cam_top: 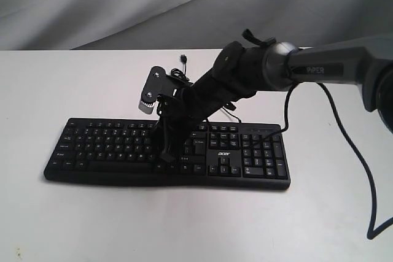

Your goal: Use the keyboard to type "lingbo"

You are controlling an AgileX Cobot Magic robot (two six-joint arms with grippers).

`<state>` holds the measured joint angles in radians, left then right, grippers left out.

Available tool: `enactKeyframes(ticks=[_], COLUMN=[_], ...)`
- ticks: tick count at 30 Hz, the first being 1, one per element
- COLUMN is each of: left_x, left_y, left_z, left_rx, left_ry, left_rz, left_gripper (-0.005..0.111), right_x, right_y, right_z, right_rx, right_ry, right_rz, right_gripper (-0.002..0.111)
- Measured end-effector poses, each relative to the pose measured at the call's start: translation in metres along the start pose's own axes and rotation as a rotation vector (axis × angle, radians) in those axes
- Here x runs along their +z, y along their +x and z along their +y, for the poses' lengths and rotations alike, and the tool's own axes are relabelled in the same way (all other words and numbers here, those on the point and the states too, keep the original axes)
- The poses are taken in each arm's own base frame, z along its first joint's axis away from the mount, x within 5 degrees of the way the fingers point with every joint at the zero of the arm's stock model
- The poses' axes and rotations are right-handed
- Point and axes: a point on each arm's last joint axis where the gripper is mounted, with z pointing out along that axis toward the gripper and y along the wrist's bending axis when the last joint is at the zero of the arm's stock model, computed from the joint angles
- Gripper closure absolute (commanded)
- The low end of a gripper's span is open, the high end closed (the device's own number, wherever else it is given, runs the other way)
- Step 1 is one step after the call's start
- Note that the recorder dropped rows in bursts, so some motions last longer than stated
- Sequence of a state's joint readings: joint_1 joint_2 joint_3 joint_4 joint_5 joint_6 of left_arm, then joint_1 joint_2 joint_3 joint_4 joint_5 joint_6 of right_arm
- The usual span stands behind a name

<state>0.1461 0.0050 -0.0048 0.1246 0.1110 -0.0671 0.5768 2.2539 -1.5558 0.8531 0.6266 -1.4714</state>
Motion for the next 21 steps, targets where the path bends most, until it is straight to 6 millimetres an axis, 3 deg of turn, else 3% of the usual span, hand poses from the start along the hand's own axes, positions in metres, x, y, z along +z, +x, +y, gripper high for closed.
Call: enactKeyframes(ticks=[21], left_x=[0.0000], left_y=[0.0000], left_z=[0.0000], left_rx=[0.000], left_ry=[0.000], left_rz=[0.000], left_gripper=[0.106], right_x=[0.0000], right_y=[-0.0021], right_z=[-0.0010], right_rx=[-0.029], right_ry=[0.011], right_rz=[-0.023], right_gripper=[0.108])
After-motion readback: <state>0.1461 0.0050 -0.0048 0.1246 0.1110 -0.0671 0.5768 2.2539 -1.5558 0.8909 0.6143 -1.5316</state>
